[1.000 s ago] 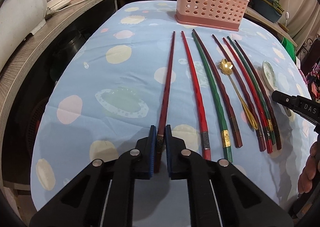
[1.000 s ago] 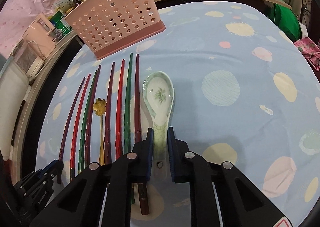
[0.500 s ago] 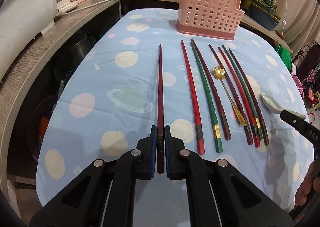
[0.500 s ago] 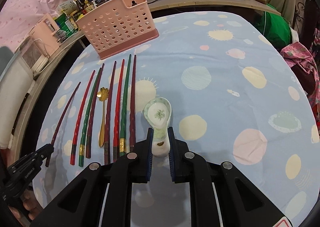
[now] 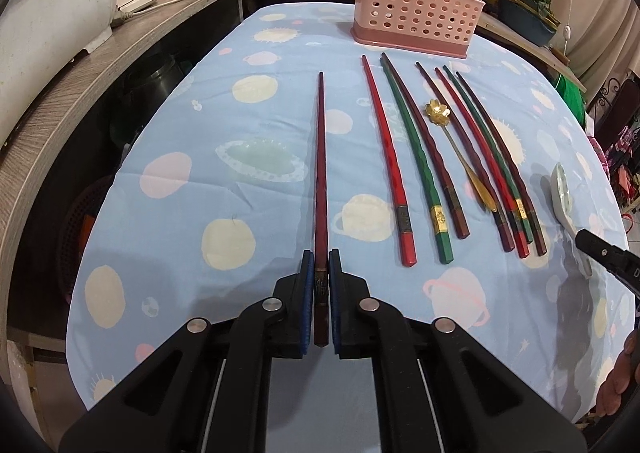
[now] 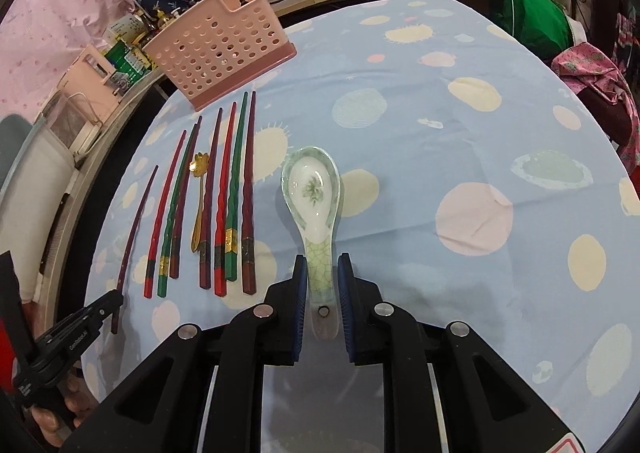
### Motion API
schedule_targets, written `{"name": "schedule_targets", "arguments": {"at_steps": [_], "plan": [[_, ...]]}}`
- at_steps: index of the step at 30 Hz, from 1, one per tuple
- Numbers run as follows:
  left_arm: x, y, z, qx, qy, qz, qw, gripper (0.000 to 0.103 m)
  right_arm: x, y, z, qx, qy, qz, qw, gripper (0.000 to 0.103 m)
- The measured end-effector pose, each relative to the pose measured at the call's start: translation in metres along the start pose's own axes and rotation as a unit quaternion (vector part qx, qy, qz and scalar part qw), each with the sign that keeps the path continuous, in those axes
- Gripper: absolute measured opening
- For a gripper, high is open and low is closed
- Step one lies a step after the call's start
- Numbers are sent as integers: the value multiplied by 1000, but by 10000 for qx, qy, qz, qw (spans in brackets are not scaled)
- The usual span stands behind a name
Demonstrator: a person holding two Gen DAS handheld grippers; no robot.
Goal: Organize utensils
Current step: 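Lift the spoon with the right tool while the left tool lifts the chopstick toward the basket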
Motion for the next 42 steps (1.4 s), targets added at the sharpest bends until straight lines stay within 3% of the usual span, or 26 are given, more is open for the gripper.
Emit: {"name": "schedule_targets", "arguments": {"at_steps": [8, 16, 20, 28, 29, 34, 38, 42], "plan": [[4, -4, -5, 62, 12, 71, 10000, 7, -2, -7, -10, 142, -87, 169, 9997, 15], [4, -7, -7, 63, 4, 72, 10000, 7, 4, -9, -12, 61, 267, -131, 9995, 13], [4, -1, -4, 22, 53, 19, 10000, 7, 9, -4, -12, 69, 359, -196, 9991, 7], [2, 35, 24, -350, 178, -199, 9990, 7, 16, 31, 18, -387, 540, -365, 9971, 6], [1, 40, 29, -405, 187, -213, 9988, 7, 17, 35, 23, -443, 529, -357, 9970, 1], [-3, 64, 68, -777, 243, -307, 9962, 7, 18, 47, 51, -678, 629, -468, 9946, 1], [-6, 77, 90, -1024, 228, -321, 9940, 7, 15, 43, 53, -575, 549, -273, 9965, 2], [-7, 78, 86, -981, 229, -356, 9943, 7, 12, 36, 30, -274, 420, -89, 9987, 13]]}}
Point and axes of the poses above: each gripper's, at about its wrist camera, not at the fingertips, and y roughly against the way its jaws point, x to its left, z to its top, the point moved 8 cm from there along -y, roughly the way its jaws point, and after that the axes turned 8 degrees about y, right-handed, at the moved point
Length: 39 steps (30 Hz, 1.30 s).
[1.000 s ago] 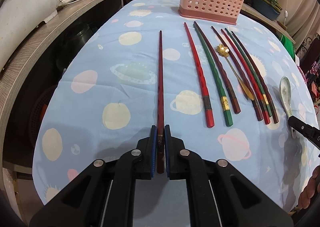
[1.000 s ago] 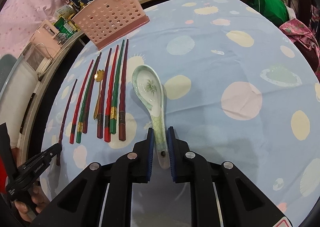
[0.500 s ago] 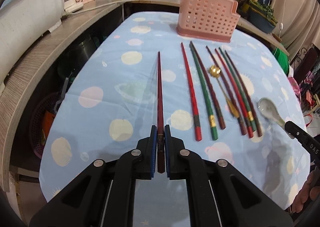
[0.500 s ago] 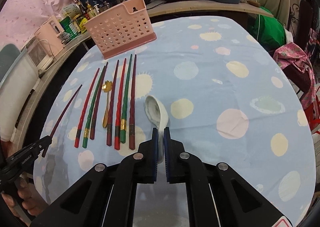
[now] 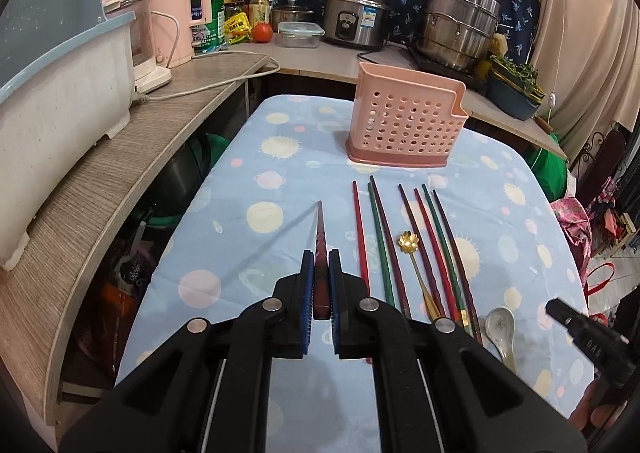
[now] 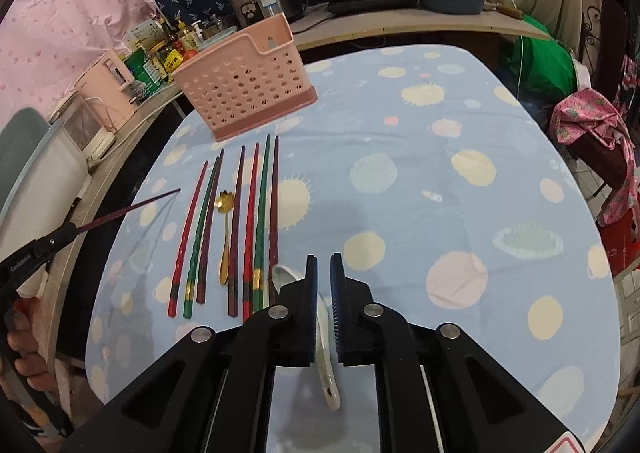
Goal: Organize utensils
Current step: 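Lift the spoon with the right tool while the left tool lifts the chopstick toward the basket, then lower the spoon into the pink basket with the right tool while the left tool inserts the chopstick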
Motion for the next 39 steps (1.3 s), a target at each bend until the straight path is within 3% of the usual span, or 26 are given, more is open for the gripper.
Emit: {"name": "schedule_targets", "arguments": {"at_steps": [4, 7, 13, 20, 25, 34, 39], "plan": [[1, -2, -14, 151, 39, -23, 9999, 7, 7, -6, -31, 325, -13, 179, 9993, 15], [3, -2, -23, 232, 38, -24, 9997, 7, 11, -10, -48, 463, 43, 190, 9987, 23], [3, 0, -33, 320, 33, -24, 9995, 7, 9, -22, -65, 620, 111, 70, 9980, 23], [4, 3, -32, 310, 71, -44, 9995, 7, 9, -24, -70, 615, 360, -211, 9972, 8], [4, 11, -15, 124, 93, -48, 9999, 7, 14, -7, -47, 309, 386, -249, 9985, 6], [-9, 27, 45, -482, 63, -119, 9987, 7, 14, 20, 27, -426, 365, -301, 9980, 1], [-16, 32, 68, -683, 64, -171, 9975, 7, 9, 22, 44, -589, 331, -314, 9972, 1]]}}
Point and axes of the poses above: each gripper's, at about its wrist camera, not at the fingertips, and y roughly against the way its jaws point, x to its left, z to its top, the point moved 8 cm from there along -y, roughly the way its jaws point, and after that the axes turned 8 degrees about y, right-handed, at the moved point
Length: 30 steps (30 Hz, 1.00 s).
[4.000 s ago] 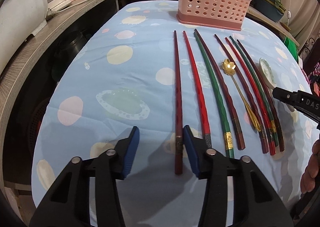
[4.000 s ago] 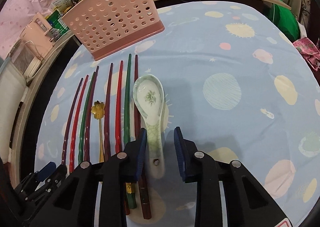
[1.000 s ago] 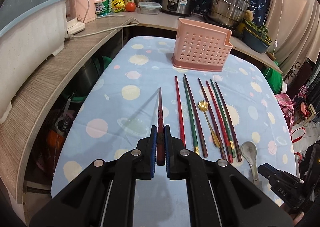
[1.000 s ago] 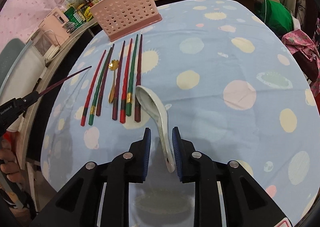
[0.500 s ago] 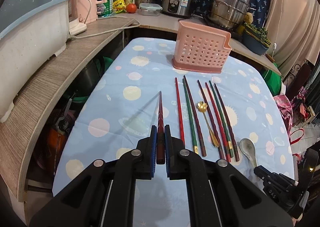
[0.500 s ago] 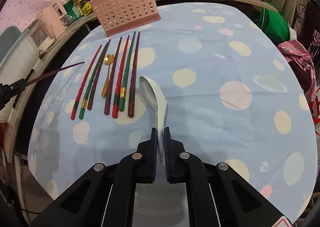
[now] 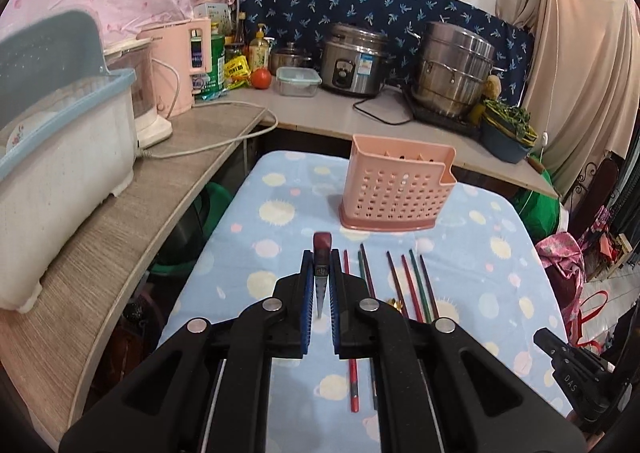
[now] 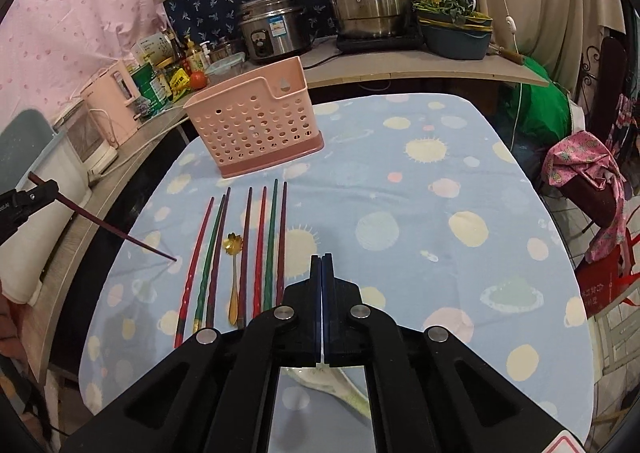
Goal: Organize utensils
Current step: 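Lower the spoon into the pink basket with the right tool while the left tool inserts the chopstick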
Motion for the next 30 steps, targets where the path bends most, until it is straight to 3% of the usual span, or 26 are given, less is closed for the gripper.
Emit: {"name": "schedule_targets", "arguments": {"at_steps": [3, 5, 7, 13, 17, 24, 30], "plan": [[0, 2, 1, -16, 14, -33, 10000, 7, -4, -2, -12, 152, -100, 170, 9997, 6], [0, 3, -3, 38, 40, -54, 10000, 7, -9, -4, -29, 331, -208, 228, 9990, 32], [1, 8, -8, -7, 11, -13, 10000, 7, -12, -6, -49, 481, -254, 304, 9981, 39], [-1, 18, -19, 47, 47, -79, 9999, 7, -17, -24, -93, 907, -146, 313, 9953, 39], [0, 23, -24, 83, 61, -79, 9999, 7, -18, -34, -109, 1085, -106, 323, 9935, 31], [2, 27, -29, 112, 77, -66, 9999, 7, -9, -27, -120, 989, 278, 166, 9946, 25], [2, 27, -30, 105, 65, -63, 9999, 7, -6, -16, -132, 943, 340, 178, 9948, 15]]}}
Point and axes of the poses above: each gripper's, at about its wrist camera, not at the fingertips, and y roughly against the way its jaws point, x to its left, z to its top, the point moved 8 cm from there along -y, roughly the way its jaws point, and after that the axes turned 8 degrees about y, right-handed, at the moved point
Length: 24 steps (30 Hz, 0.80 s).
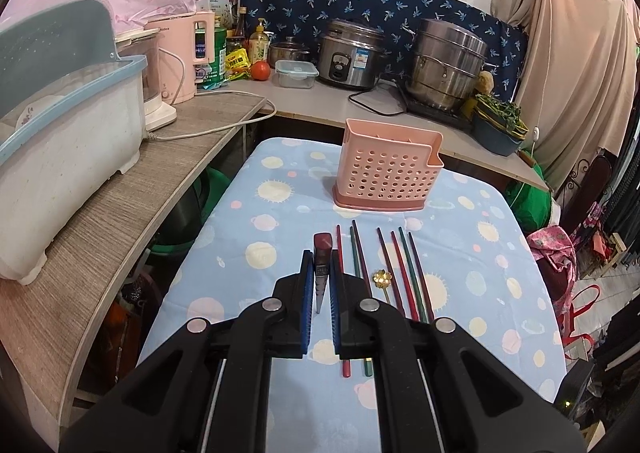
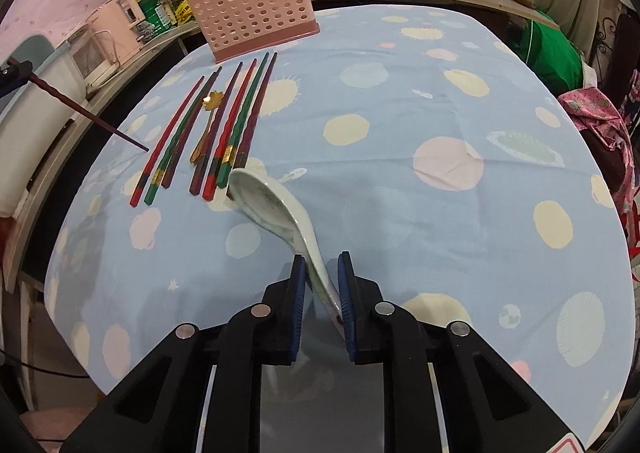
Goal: Organize utensils
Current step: 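Lower the spoon into the pink basket with the right tool while the left tool inserts the chopstick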
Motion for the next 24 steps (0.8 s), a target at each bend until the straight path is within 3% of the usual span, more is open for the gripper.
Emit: {"name": "schedule_targets", "arguments": {"at_steps": [9, 17, 24], "plan": [[-2, 5, -4, -20, -14, -23, 10000, 7, 11, 16, 4, 76, 11, 34, 10000, 8], [-9, 12, 22, -257, -79, -80, 9996, 7, 12, 43, 54, -128, -86, 101, 9998, 8], [-25, 15, 69, -536, -103, -255, 9982, 7, 11, 58, 117, -551, -131, 220, 9981, 8]]}}
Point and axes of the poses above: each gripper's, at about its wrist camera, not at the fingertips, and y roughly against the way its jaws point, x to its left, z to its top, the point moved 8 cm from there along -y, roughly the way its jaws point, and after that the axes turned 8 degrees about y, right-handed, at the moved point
